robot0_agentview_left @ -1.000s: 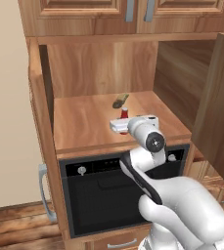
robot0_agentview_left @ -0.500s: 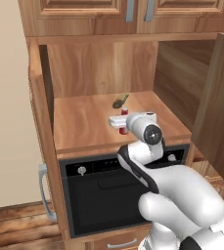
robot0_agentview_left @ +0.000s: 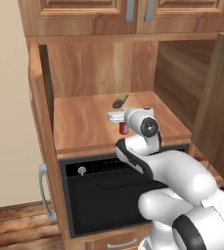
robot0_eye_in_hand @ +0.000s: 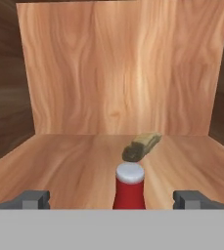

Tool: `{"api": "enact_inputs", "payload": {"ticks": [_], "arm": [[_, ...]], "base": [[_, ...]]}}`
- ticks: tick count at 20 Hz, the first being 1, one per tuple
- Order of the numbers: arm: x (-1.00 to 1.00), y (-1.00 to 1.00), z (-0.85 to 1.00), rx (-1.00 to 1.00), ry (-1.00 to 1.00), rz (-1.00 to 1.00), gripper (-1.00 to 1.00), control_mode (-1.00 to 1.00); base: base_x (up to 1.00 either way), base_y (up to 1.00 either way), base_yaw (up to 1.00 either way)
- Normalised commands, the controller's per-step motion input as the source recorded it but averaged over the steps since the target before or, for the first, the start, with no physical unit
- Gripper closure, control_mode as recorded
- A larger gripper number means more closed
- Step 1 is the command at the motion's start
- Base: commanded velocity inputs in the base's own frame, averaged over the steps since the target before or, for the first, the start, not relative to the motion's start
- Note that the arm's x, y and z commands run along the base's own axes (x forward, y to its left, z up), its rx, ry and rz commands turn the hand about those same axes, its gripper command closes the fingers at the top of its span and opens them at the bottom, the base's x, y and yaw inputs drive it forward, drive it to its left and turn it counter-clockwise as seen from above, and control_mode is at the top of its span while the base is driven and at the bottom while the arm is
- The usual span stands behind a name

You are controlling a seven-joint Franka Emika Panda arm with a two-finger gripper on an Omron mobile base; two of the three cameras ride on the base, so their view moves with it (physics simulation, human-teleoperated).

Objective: The dining table condiment station is running low on ketchup. Refill the condiment station by opening the cabinet and taking the ketchup from the cabinet and placing it on the dining table.

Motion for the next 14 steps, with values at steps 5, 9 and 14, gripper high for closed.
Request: {"api": "enact_inputs", "payload": {"ticks": [5,9,14], "arm": [[0.09,0.00,0.00,0.00,0.00,0.00,-1.00,-1.00],[0.05,0.00,-0.02,0.00,0.00,0.00,-1.00,-1.00],[0.04,-0.01,-0.04,0.00,0.00,0.00,-1.00,-1.00]], "base": [[0.00,0.00,0.00],[0.00,0.00,0.00],[0.00,0.00,0.00]]}}
